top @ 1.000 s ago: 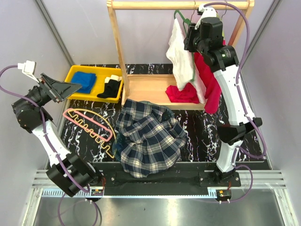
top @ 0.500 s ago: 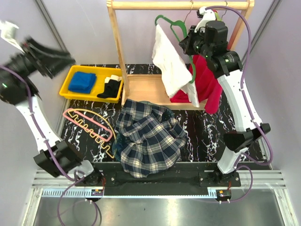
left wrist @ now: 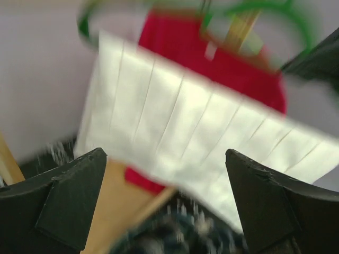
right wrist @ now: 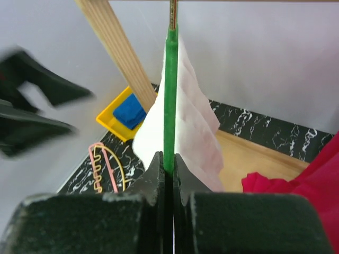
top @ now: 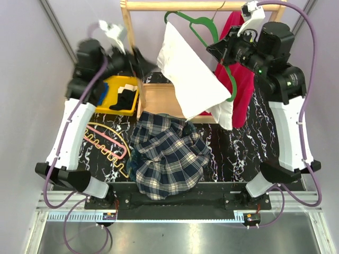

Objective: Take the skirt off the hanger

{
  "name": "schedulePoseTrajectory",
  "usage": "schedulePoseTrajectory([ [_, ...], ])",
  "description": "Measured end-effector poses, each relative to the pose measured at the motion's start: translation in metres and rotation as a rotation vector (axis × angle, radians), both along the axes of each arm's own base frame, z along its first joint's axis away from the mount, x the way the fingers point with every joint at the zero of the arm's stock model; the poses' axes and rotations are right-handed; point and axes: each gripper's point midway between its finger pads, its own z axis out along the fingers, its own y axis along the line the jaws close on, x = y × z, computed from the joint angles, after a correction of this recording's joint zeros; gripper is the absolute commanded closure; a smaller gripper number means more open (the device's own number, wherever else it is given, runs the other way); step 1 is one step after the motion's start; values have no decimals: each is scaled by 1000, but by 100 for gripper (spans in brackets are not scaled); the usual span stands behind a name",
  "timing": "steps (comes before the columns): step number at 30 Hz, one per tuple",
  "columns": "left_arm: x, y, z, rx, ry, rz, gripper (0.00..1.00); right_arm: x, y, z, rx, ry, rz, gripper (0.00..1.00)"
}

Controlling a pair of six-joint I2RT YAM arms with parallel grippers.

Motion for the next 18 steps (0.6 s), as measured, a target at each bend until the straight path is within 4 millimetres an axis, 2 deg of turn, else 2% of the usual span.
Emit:
schedulePoseTrajectory([
  [1,1,-6,-39,59,88,-3,1,-5,-2,2,0,-4,2,100],
  [3,-2,-3,-111,165,253,10,1,-15,-5,3,-1,2,8,100],
  [5,-14,8,-154,233,349,29,1,-27,-7,5,5,1,23,100],
  [6,-25,15,-170,262,390,36,1,-34,-9,6,12,-2,28,100],
  [7,-38,21,-178,279,409,42,1,-41,-10,11,23,-17,35,100],
  [9,-62,29,-179,285,399,49,1,-57,-13,25,52,-60,53,100],
  [11,-88,35,-164,266,349,43,1,-75,-17,41,82,-108,70,100],
  [14,-102,46,-139,184,305,38,1,-104,-24,60,127,-166,99,100],
  [18,-104,59,-115,-11,307,2,1,-134,-30,64,167,-177,133,100],
])
